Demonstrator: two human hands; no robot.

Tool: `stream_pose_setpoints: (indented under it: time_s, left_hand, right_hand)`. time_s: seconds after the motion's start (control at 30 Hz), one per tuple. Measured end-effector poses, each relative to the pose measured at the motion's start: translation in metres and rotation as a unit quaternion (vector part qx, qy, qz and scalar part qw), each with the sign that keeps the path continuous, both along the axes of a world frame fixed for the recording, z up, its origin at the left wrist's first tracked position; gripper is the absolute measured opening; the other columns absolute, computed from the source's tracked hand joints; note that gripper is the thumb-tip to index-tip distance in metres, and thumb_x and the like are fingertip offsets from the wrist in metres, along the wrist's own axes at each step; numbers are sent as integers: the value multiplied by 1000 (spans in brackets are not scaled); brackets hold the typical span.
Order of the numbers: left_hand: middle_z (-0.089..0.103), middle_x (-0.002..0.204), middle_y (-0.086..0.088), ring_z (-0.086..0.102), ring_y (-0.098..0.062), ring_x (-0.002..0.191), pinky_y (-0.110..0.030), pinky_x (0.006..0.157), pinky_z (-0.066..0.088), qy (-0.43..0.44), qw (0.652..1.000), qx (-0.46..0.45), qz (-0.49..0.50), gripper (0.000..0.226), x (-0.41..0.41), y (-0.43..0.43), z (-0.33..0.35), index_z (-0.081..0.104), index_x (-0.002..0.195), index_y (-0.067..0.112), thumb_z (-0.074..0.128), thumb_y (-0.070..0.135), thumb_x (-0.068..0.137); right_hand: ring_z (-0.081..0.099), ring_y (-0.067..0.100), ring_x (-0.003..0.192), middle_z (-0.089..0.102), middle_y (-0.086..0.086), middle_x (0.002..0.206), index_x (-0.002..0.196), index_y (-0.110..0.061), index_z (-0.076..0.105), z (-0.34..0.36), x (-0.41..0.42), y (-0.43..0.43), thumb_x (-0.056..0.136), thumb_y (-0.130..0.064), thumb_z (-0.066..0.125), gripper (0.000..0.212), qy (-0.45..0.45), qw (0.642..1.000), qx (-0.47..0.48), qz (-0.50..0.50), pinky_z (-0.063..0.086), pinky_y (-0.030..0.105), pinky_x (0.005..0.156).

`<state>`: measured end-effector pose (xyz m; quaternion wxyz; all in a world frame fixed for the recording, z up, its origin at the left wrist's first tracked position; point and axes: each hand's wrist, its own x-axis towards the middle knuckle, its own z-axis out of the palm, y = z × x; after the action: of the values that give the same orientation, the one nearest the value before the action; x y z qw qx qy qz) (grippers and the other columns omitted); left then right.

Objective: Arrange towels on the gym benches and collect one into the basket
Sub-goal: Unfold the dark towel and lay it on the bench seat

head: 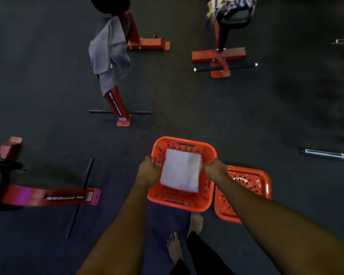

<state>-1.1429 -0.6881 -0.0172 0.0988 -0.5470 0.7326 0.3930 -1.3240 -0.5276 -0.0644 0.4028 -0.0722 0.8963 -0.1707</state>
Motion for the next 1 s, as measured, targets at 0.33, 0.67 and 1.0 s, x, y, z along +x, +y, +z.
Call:
stream_pose_setpoints:
  time_s: [0.33,0.67,1.0]
  left_hand:
    - [65,115,-21,61,-32,108,-36,89,50,81,992,-36,89,42,44,-76,96,49,129,1,60,22,94]
    - [68,108,-15,64,-29,102,-30,83,47,77,934,-168,304,37,284,-138,181,54,125,6,61,23,94]
    - [66,86,-12,60,-24,82,-34,71,45,64,895,-188,399,31,535,-197,192,54,121,4,57,21,96]
  right_hand:
    - [70,32,97,75,15,96,77,-14,70,86,25,-149,79,-18,61,11,-35,987,-126,96,56,35,86]
    - [71,35,81,72,11,74,61,-16,63,123,238,-326,73,-22,63,13,-101,917,-229,310,59,50,80]
    - [68,22,62,74,12,78,76,-11,68,186,487,-431,82,-17,64,10,-104,857,-255,435,61,37,72]
